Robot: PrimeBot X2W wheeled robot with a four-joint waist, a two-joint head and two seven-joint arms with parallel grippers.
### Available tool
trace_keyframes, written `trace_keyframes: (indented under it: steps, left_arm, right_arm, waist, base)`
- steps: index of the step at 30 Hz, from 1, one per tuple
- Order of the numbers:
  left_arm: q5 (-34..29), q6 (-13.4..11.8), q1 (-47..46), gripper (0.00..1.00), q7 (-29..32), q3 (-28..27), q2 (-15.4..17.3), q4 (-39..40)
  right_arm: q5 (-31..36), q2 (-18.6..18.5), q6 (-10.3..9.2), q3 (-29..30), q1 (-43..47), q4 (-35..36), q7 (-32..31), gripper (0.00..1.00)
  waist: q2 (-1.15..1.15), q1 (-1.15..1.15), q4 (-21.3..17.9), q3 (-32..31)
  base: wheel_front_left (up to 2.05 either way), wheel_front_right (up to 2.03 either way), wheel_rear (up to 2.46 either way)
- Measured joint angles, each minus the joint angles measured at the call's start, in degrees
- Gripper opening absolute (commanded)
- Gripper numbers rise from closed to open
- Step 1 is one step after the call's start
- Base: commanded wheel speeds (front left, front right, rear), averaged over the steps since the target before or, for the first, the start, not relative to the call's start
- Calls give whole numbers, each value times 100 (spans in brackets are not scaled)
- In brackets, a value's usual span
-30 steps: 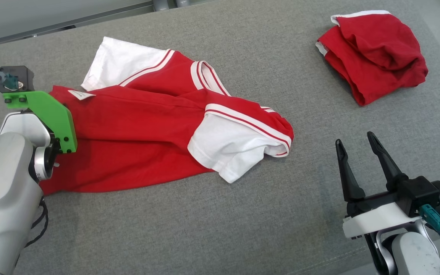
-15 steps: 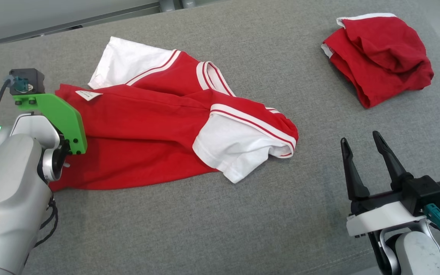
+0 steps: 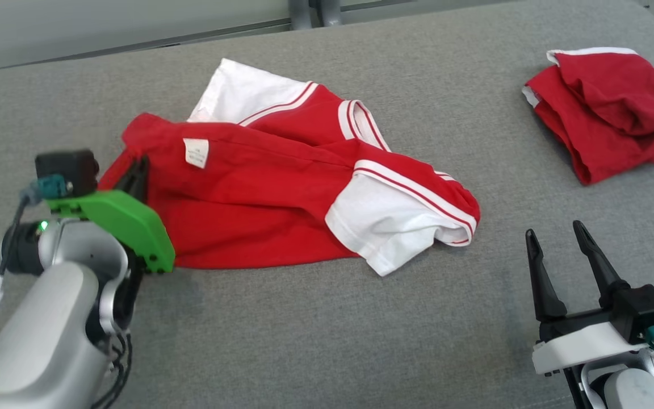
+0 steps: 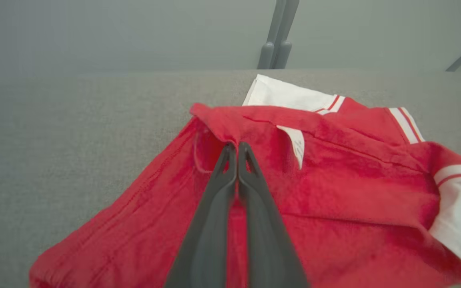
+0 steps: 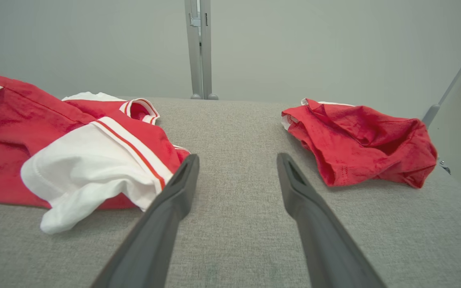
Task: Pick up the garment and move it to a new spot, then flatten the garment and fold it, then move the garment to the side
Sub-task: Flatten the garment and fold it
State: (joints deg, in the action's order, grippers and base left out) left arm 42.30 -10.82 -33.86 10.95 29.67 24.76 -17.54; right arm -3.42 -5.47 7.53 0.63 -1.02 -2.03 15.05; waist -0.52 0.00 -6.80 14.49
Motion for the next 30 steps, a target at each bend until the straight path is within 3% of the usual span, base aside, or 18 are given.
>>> trace_keyframes:
  steps: [6,11,24,25,26,27,30]
  left_arm:
    - [256,-609,1569,0,-291,-223,112,1352]
    - [601,-934,2866,0,-657,-377,-48,1902]
    - [714,-886,3478,0,-984,-164,-374,1716]
    - [715,-883,3478,29,-1001,-163,-383,1685]
    - [715,-883,3477,50,-1026,-172,-396,1646]
    - [713,-889,3477,100,-1081,-186,-411,1611]
    - [671,-968,3481,100,-1308,-268,-442,1562]
  right_arm:
    - [13,-98,0,27,132,62,0,100]
    - [21,-183,0,36,311,89,0,100]
    - [45,-369,0,-1,389,162,0,100]
    - [45,-376,0,-19,371,169,0,100]
    - [45,-382,0,-33,353,176,0,100]
    - [44,-387,0,-47,332,188,0,100]
    - [41,-405,0,-91,336,237,0,100]
  waist:
    - [0,0,385,-165]
    - [0,0,811,-264]
    - [0,0,1475,-292]
    - [0,0,1477,-285]
    - [0,0,1470,-277]
    - [0,0,1453,-269]
    - [0,0,1384,-272]
  base:
    - [0,0,0]
    - [0,0,0]
    - [0,0,0]
    - [0,0,0]
    - [0,0,0]
    - [0,0,0]
    - [0,0,0]
